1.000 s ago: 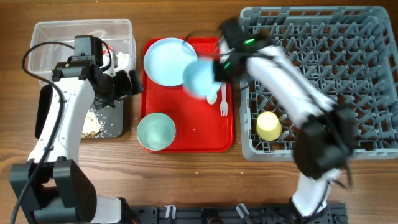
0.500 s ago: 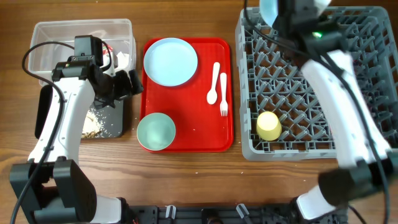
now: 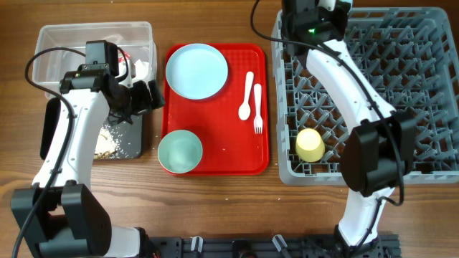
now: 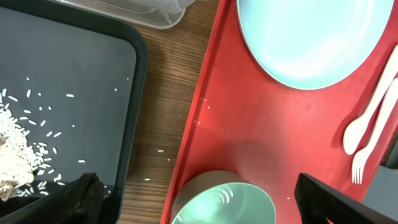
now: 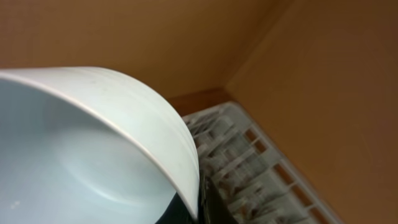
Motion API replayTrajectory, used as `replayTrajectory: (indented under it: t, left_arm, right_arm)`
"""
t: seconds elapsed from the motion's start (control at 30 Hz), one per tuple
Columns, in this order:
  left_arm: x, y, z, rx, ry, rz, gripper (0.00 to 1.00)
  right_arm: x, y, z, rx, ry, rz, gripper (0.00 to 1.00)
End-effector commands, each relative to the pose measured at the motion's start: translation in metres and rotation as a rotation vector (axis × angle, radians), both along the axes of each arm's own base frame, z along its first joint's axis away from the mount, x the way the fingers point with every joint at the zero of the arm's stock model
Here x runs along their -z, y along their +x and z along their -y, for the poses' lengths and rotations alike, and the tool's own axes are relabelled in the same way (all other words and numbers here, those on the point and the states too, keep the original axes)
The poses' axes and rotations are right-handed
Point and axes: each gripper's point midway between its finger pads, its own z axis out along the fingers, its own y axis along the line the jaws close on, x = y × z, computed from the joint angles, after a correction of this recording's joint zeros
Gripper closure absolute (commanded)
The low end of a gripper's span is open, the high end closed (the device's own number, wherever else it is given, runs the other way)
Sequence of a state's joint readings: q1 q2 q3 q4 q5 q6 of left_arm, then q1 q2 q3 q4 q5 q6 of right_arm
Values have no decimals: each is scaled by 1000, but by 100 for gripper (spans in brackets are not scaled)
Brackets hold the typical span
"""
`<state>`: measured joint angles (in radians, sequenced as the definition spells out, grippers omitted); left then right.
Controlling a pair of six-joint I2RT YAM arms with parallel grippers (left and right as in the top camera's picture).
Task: Sort waste into correct bins and load items into the dishwasher rack
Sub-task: 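Carry the blue bowl to the back of the dish rack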
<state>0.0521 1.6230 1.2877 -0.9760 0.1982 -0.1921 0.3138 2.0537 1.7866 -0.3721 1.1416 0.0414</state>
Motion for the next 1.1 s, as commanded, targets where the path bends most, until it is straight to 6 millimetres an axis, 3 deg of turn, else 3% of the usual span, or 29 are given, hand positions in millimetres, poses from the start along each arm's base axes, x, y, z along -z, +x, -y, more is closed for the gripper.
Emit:
replayTrajectory:
  t: [0.0,0.2,0.33,0.73,1.07]
  left_arm:
    - [-10,5,-2,1,12,34,0]
    - [-10,5,-2,1,12,34,0]
    - [-10,5,-2,1,12,34,0]
    - [-10,5,-2,1,12,34,0]
    - [-10,5,-2,1,12,34,0]
  right_arm:
    - [-4,-1,2,36,-186,-122,96]
    - [9,4,-5,3,-235,-196,96]
    - [28,11,-11,-47,-288,-302,96]
    - [68,18,-23,-84,-321,-390,96]
    - [80,11,-41,-142,-341,-465,96]
